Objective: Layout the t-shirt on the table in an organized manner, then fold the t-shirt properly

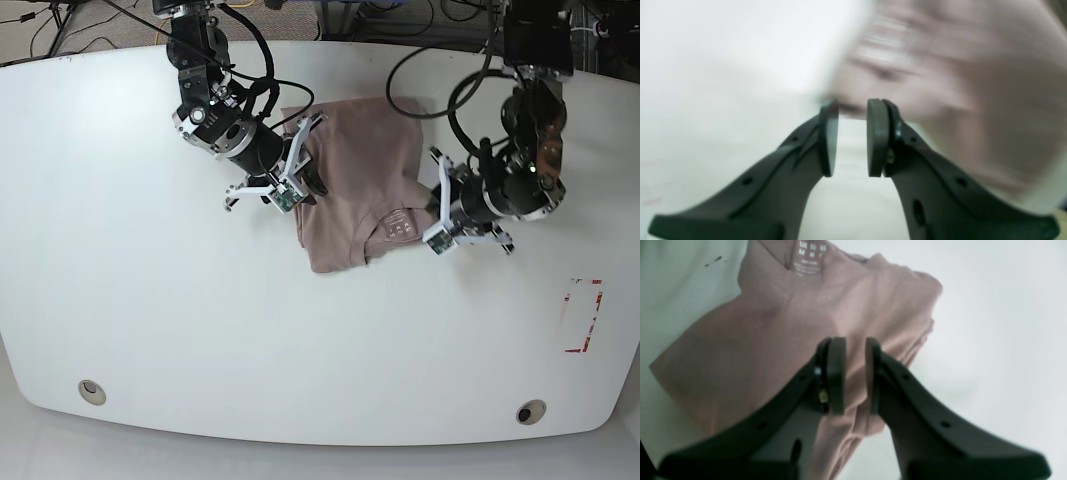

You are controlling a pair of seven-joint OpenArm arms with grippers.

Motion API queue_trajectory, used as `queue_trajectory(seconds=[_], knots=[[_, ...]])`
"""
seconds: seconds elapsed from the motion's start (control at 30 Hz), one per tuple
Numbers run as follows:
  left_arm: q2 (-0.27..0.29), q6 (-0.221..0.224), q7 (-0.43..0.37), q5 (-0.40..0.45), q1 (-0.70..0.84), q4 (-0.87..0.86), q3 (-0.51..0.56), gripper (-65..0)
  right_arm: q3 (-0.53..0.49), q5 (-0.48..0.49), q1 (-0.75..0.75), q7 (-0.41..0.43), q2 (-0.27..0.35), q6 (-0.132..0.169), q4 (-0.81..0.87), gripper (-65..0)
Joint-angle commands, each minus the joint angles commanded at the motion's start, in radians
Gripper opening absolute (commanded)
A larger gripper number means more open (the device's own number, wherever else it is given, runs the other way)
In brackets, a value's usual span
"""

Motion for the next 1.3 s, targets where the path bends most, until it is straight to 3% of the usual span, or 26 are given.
queue_trajectory(seconds=[0.3,0.53,0.8,1.03,1.2,1.3], knots=[[0.104,0.0,-0.058,0.006,0.124,-0.008,0.005,-52.4,0.0,0.0,0.098,0.005,-0.005,0.0,-0.163,-55.6],[0.103,0.0,-0.117,0.008,0.157,-0.091,0.002,-52.4,0.0,0.0,0.149,0.123,-0.003,0.0,-0.319,-55.6],[0.037,0.0,-0.15,0.006,0.157,-0.212,-0.002,-52.4,0.002,0.0,0.18,0.209,0.043,-0.002,-0.466,-55.6],[0.014,0.0,-0.163,-0.002,0.181,-0.169,-0.003,-52.4,0.003,0.002,0.169,0.204,0.054,-0.002,-0.399,-55.0],[0.014,0.0,-0.163,-0.002,0.218,-0.055,-0.003,-52.4,0.003,0.008,0.163,0.118,0.048,-0.002,-0.31,-54.5],[0.014,0.0,-0.163,-0.002,0.229,-0.015,-0.003,-52.4,0.002,0.009,0.172,0.071,0.021,-0.002,-0.269,-49.5]])
